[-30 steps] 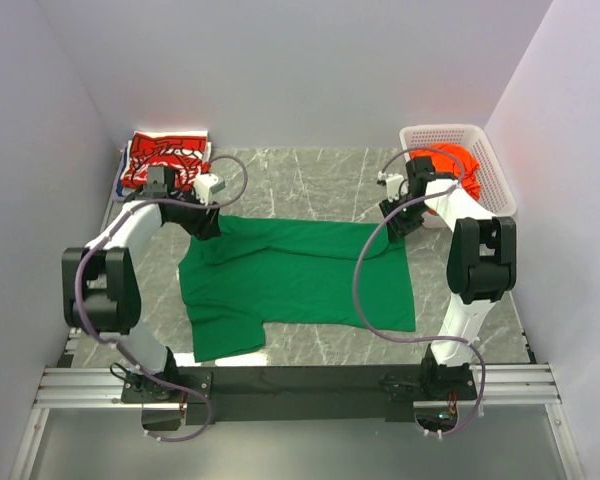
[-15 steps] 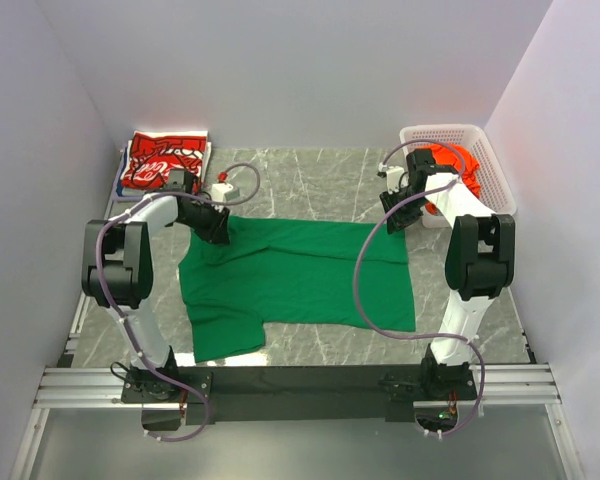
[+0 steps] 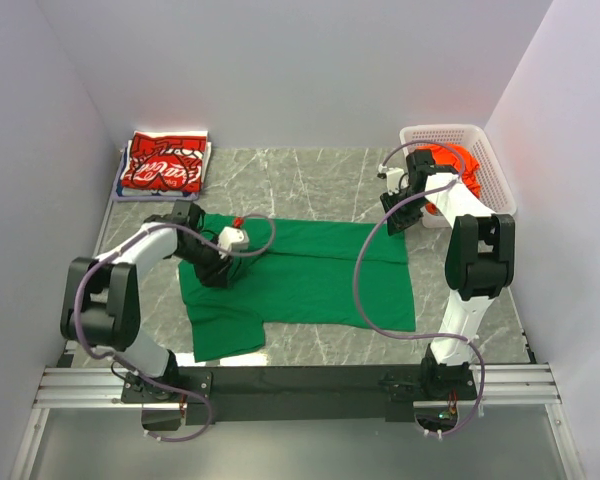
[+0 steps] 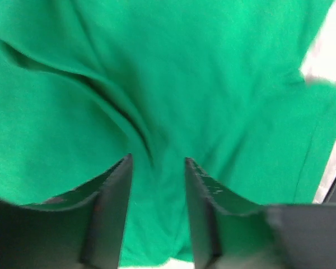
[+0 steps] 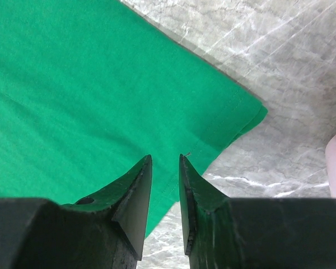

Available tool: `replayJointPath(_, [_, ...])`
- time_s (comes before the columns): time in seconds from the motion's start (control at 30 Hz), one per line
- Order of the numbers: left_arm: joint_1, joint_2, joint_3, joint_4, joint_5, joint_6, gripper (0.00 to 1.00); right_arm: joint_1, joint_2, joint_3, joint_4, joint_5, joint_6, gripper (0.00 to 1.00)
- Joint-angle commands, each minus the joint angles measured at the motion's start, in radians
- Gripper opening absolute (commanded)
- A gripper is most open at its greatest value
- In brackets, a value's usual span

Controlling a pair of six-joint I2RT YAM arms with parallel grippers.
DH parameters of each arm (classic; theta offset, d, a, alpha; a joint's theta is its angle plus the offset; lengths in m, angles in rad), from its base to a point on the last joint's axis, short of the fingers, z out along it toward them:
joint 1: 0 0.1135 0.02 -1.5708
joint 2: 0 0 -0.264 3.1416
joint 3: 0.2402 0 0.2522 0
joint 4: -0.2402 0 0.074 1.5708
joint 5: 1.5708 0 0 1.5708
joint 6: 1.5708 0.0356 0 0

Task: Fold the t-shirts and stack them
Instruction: Fold the tshirt

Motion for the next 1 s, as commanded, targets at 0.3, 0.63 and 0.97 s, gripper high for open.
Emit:
replayJointPath(0.3, [0.006, -0.016, 0.080, 0.129, 0.039, -0.133, 0.48, 0.015, -0.004, 0.027, -0.014, -0.009, 0.004, 0.32])
replayJointPath(0.63, [0.003, 0.262, 0.294, 0.233, 0.090, -0.391, 0.62, 0.018, -0.008, 0.018, -0.011, 0.007, 0.003, 0.31])
replayJointPath(0.97, [-0.011, 0.288, 0.304, 0.186, 0.169, -0.342, 0.35, 0.018, -0.010, 0.007, -0.003, 0.023, 0.001, 0.30])
